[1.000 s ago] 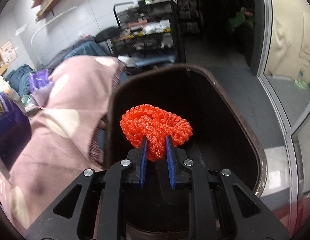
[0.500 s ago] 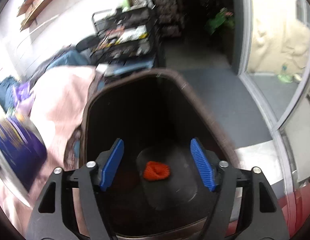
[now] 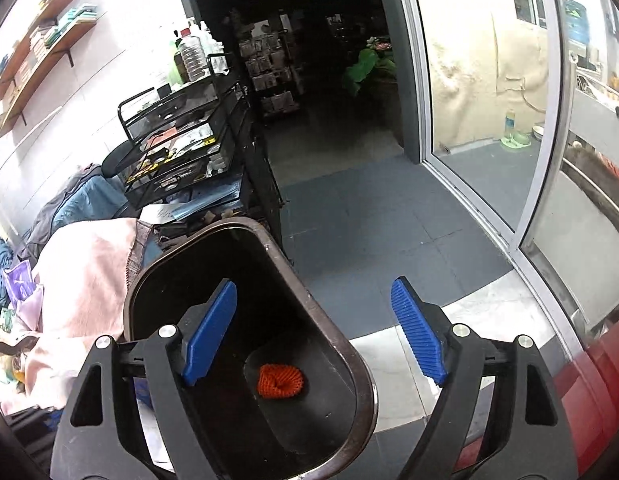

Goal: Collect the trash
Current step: 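Carry both items to the brown bin and open the right gripper over it, then open the left gripper to drop the yogurt cup into the bin, return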

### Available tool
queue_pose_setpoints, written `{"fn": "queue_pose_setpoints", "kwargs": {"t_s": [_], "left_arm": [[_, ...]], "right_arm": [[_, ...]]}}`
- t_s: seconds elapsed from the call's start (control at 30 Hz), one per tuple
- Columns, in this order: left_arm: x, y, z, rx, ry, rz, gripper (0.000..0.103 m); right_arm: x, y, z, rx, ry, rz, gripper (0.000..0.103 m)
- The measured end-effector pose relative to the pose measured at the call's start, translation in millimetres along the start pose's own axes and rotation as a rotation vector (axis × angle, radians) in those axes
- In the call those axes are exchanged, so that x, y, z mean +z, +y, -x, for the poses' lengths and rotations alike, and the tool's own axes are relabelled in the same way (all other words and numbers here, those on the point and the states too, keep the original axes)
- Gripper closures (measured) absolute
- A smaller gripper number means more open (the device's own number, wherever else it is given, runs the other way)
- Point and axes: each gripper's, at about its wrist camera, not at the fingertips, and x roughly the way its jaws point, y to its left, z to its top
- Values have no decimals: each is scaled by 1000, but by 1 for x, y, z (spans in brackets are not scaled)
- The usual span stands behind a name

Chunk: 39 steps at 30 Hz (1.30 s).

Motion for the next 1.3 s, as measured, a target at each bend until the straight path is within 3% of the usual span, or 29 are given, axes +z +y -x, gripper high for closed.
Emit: {"fn": "queue_pose_setpoints", "kwargs": {"t_s": [0.47, 0.57, 0.6, 0.63, 0.7, 0.97, 1.03, 1.3], "left_arm": [[4, -11, -41, 47, 137, -43, 93], [3, -11, -42, 45, 149, -45, 89], [2, -11, -42, 45, 147, -45, 83], [2, -12, -41, 45, 141, -46, 72], [3, -11, -39, 44, 123, -43, 62], [1, -7, -17, 26, 50, -36, 59], [-1, -4, -6, 30, 20, -31, 51], [-19, 27, 48, 114, -97, 7, 40]], "right_arm": [[-2, -1, 4, 7, -7, -14, 20], [-1, -2, 3, 6, -7, -19, 20], [-1, -2, 3, 6, -7, -19, 20], [-1, -2, 3, 5, -8, -20, 20], [-1, -2, 3, 7, -7, -21, 20], [-1, -1, 3, 10, -10, -12, 19], [-2, 1, 4, 17, -7, -6, 18], [-10, 25, 9, 86, -5, 71, 17]]}}
